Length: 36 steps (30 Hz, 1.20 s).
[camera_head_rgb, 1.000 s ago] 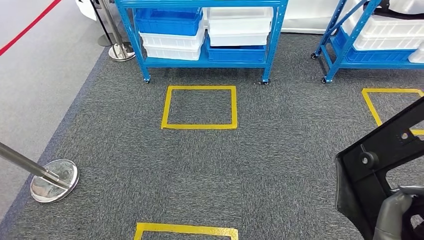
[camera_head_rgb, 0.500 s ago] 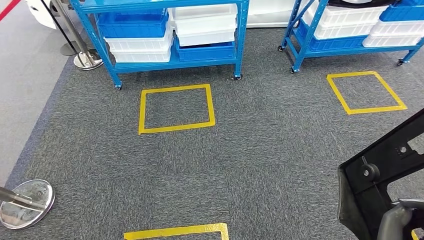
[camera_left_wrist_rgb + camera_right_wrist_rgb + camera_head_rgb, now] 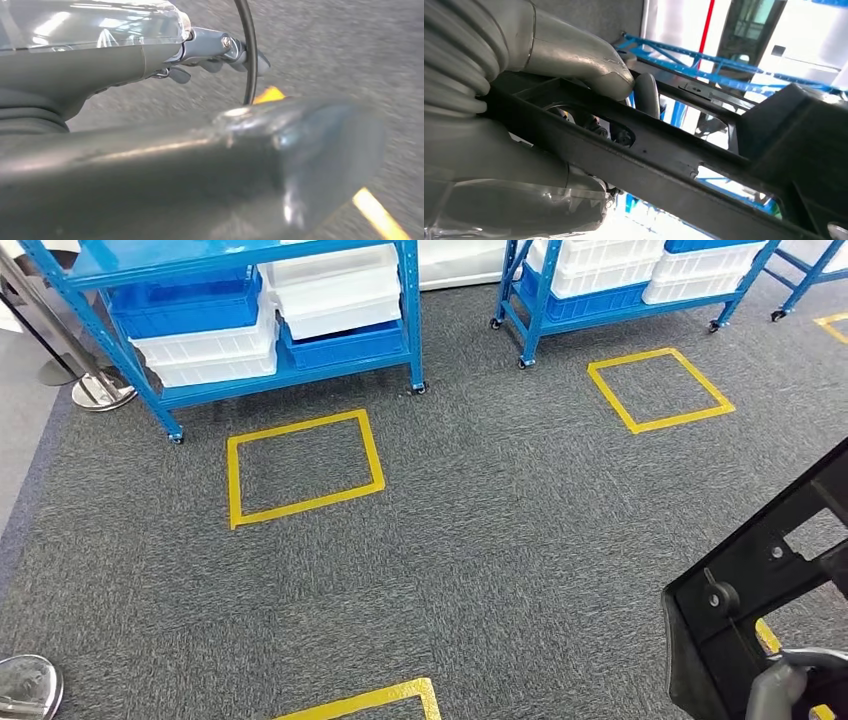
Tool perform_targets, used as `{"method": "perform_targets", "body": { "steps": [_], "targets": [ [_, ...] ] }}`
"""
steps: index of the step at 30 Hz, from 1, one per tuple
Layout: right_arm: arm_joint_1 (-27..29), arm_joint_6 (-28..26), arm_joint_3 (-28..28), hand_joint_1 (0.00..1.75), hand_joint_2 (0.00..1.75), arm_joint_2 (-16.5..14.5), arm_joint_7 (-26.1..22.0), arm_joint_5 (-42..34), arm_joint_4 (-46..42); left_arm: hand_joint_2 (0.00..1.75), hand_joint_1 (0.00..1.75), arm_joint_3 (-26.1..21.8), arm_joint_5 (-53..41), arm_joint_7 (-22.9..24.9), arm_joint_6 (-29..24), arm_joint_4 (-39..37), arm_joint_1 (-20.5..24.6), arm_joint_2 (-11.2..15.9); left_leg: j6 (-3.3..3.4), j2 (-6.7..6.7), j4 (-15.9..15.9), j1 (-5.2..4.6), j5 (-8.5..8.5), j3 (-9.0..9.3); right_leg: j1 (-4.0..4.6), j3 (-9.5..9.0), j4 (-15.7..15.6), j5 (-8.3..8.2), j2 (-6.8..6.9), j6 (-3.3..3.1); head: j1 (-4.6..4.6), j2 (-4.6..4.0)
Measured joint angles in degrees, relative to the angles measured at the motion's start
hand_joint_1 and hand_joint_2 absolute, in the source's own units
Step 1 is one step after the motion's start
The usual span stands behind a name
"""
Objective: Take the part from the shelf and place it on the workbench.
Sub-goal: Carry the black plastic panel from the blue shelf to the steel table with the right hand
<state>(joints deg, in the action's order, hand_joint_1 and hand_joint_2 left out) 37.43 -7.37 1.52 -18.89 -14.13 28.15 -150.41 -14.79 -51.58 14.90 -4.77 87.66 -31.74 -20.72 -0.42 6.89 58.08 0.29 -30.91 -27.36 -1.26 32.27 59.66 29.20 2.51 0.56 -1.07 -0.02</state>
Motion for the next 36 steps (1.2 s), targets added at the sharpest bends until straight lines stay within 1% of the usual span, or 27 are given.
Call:
{"method": "perform_targets", "body": {
  "steps": [2,4,5,6,7,8,9,11,13,15,16,17,19,20,21,22,23,24,25,27,28,30,31,33,34,35,36],
  "targets": [
    [0.6,0.0,0.1,1.75,1.75,0.0,-0.5,-1.2,0.0,0.0,0.0,0.5,4.9,-4.6,-0.4,0.0,-0.1,0.0,-0.49,-2.3,2.2,0.29,-2.03,-0.83,-0.15,0.24,-0.2,-0.36,-1.08,-0.71,-0.11,0.0],
    [1.0,0.2,0.2,1.75,1.75,0.0,-1.3,-3.1,0.1,0.0,0.0,0.9,8.8,-10.1,-0.5,0.0,-0.4,0.0,-0.7,-5.36,8.8,0.43,-5.96,-3.73,-0.09,0.59,-0.3,-0.66,-2.24,-1.23,-0.22,0.01],
    [1.1,0.3,0.3,1.75,1.75,0.0,-1.6,-4.0,0.1,0.0,0.0,1.1,9.8,-12.4,-0.5,0.0,-0.6,0.0,-0.67,-6.0,12.6,0.43,-7.58,-5.44,0.04,0.78,-0.2,-0.77,-2.92,-1.41,-0.23,0.01],
    [1.4,0.5,0.4,1.75,1.75,0.0,-1.9,-4.7,0.2,0.0,0.0,1.4,10.4,-14.0,-0.5,0.0,-0.8,0.0,-0.55,-6.24,15.2,0.4,-8.24,-6.66,0.19,0.88,-0.2,-0.86,-3.67,-1.52,-0.25,0.01],
    [1.6,0.6,0.6,1.75,1.75,0.0,-2.1,-5.2,0.3,0.0,0.0,1.8,10.6,-15.0,-0.5,0.0,-1.0,0.0,-0.31,-6.37,15.9,0.37,-7.7,-6.99,0.34,0.9,-0.2,-0.92,-4.48,-1.59,-0.23,0.0],
    [1.9,0.7,0.7,1.75,1.75,0.0,-2.3,-5.5,0.5,0.0,0.0,2.2,10.6,-15.5,-0.5,0.1,-1.2,0.0,0.05,-6.56,14.2,0.3,-6.05,-6.27,0.48,0.84,-0.2,-0.98,-5.31,-1.6,-0.23,0.0],
    [2.1,0.8,0.8,1.75,1.75,0.0,-2.5,-5.7,0.5,0.0,0.0,2.5,10.3,-15.7,-0.5,0.2,-1.4,0.0,0.56,-7.18,10.8,0.19,-3.75,-4.72,0.61,0.75,-0.2,-1.04,-6.12,-1.59,-0.24,0.0],
    [2.4,0.7,0.8,1.75,1.75,0.0,-2.7,-5.9,0.7,0.0,0.0,3.1,9.8,-15.0,-0.7,0.5,-1.8,0.0,1.71,-9.9,3.6,-0.03,-0.48,-1.63,0.69,0.76,-0.1,-1.23,-7.55,-1.38,-0.14,0.0],
    [2.6,0.2,0.9,1.75,1.75,0.0,-2.7,-5.5,0.8,0.0,0.0,3.6,9.2,-12.7,-1.4,1.0,-2.1,0.0,2.32,-11.47,0.6,-0.27,0.08,-0.6,0.45,1.22,-0.1,-1.63,-8.74,-0.77,-0.19,0.0],
    [2.9,-0.8,0.9,1.75,1.75,0.0,-2.7,-4.7,0.7,0.0,0.0,4.0,8.4,-9.8,-2.4,1.7,-2.4,0.0,2.46,-10.44,-0.4,-0.18,0.52,-0.5,0.22,1.66,-0.3,-2.09,-9.83,0.07,-0.29,0.0],
    [3.1,-1.3,0.9,1.75,1.75,0.0,-2.7,-4.3,0.7,0.0,0.0,4.3,8.0,-8.8,-2.7,1.9,-2.6,0.0,2.57,-9.77,-1.0,-0.02,0.95,-0.3,0.32,1.93,0.1,-1.85,-9.34,0.35,-0.25,0.0],
    [3.2,-1.7,0.9,1.75,1.75,0.0,-2.7,-3.9,0.7,0.0,0.0,4.5,7.5,-8.3,-2.9,2.2,-2.7,0.0,2.75,-8.98,-1.7,0.15,1.43,-0.1,0.44,2.55,1.2,-0.94,-8.17,0.55,-0.1,0.0],
    [3.1,-2.2,0.9,1.75,1.75,0.0,-2.7,-3.6,0.6,0.0,0.0,4.9,6.4,-7.6,-2.9,2.4,-3.0,0.0,3.0,-7.24,-2.3,0.17,1.95,-0.03,0.56,5.14,6.7,2.64,-4.83,0.84,0.2,0.0],
    [3.1,-2.3,0.9,1.75,1.75,0.0,-2.7,-3.5,0.7,0.0,0.0,4.9,5.8,-7.3,-3.0,2.4,-3.2,0.0,3.07,-6.31,-2.3,0.11,2.0,-0.18,0.44,6.72,10.2,4.44,-3.84,1.07,0.33,0.0],
    [3.1,-2.3,0.9,1.75,1.75,0.0,-2.7,-3.5,0.7,0.0,0.0,4.9,5.3,-6.9,-3.2,2.5,-3.3,0.0,3.03,-5.39,-2.2,0.07,1.96,-0.33,0.28,7.82,12.9,5.47,-3.32,1.33,0.35,0.0],
    [3.1,-2.4,0.9,1.75,1.75,0.0,-2.7,-3.3,0.7,0.0,0.0,4.9,4.9,-6.5,-3.4,2.5,-3.3,0.0,2.93,-4.52,-2.2,0.05,1.88,-0.4,0.08,8.05,14.0,5.5,-2.97,1.58,0.34,0.0],
    [3.1,-2.3,0.9,1.75,1.75,0.0,-2.7,-3.1,0.7,0.0,0.0,5.0,4.6,-6.1,-3.7,2.7,-3.4,0.0,2.79,-3.76,-2.1,0.07,1.78,-0.41,-0.12,7.18,12.9,4.58,-2.63,1.78,0.35,0.0],
    [3.1,-2.3,0.9,1.75,1.75,0.0,-2.7,-2.9,0.7,0.0,0.0,5.0,4.4,-5.7,-3.9,2.9,-3.4,0.0,2.57,-3.08,-1.9,0.11,1.62,-0.39,-0.3,5.22,9.9,2.99,-2.12,1.93,0.36,0.0],
    [3.1,-2.2,0.9,1.75,1.75,0.0,-2.6,-2.7,0.7,0.0,0.0,5.1,4.4,-5.3,-4.1,3.2,-3.4,0.0,2.26,-2.47,-1.6,0.11,1.39,-0.33,-0.4,2.78,5.8,1.6,-1.0,1.95,0.37,0.0],
    [3.2,-1.8,0.9,1.75,1.75,0.0,-2.3,-2.5,0.7,0.0,0.0,5.1,4.8,-5.1,-4.0,3.7,-3.5,0.0,1.54,-1.52,-0.9,-0.09,0.8,-0.23,-0.27,-0.64,0.0,-0.03,0.62,1.51,0.25,0.0],
    [3.2,-1.2,0.9,1.75,1.75,0.0,-2.1,-2.5,0.7,0.0,0.0,5.0,5.4,-5.2,-4.0,3.9,-3.4,0.0,1.23,-1.16,-0.8,-0.21,0.59,-0.16,-0.11,-1.14,-1.0,-0.08,0.95,1.18,0.15,0.0],
    [2.7,2.2,0.9,1.75,1.75,0.0,-1.1,-2.9,0.6,0.0,0.0,5.1,8.0,-4.1,-6.0,4.0,-3.4,0.0,0.69,-0.36,-0.8,-0.22,0.46,0.07,0.1,-0.93,-1.0,-0.27,-0.13,0.48,0.04,0.0],
    [1.8,5.3,0.9,1.75,1.75,0.0,-0.1,-3.1,0.6,0.0,0.0,5.2,9.8,-3.0,-8.2,4.0,-3.6,0.0,0.38,-0.71,-0.5,-0.07,0.05,0.1,0.05,-0.84,-1.2,-0.5,-0.7,0.06,0.01,0.0],
    [-1.1,11.7,0.9,1.75,1.75,0.0,2.2,-2.9,0.6,0.0,0.0,5.8,12.6,-1.2,-12.7,4.0,-4.5,0.0,-0.14,-3.15,2.9,0.25,-2.65,-1.14,-0.2,-0.59,-1.6,-1.04,-1.98,-0.78,-0.25,0.0],
    [-2.6,13.9,0.9,1.75,1.75,0.0,3.1,-2.7,0.6,0.0,0.0,6.1,13.3,-0.7,-14.0,4.0,-5.0,0.0,-0.3,-4.85,6.4,0.37,-4.85,-2.68,-0.21,-0.41,-1.7,-1.22,-2.54,-1.03,-0.45,0.0],
    [-3.7,15.1,0.9,1.75,1.75,0.0,3.7,-2.4,0.6,0.0,0.0,6.4,13.7,-0.5,-14.6,4.0,-5.4,0.0,-0.38,-5.86,10.3,0.39,-6.89,-4.55,-0.16,-0.23,-1.6,-1.3,-3.07,-1.15,-0.58,0.0],
    [-4.5,15.9,0.9,1.75,1.75,0.0,4.1,-2.3,0.7,0.0,0.0,6.6,14.0,-0.4,-14.8,4.0,-5.7,0.0,-0.42,-6.31,13.8,0.4,-8.19,-6.19,-0.08,-0.11,-1.6,-1.34,-3.6,-1.2,-0.63,0.0]
  ]
}}
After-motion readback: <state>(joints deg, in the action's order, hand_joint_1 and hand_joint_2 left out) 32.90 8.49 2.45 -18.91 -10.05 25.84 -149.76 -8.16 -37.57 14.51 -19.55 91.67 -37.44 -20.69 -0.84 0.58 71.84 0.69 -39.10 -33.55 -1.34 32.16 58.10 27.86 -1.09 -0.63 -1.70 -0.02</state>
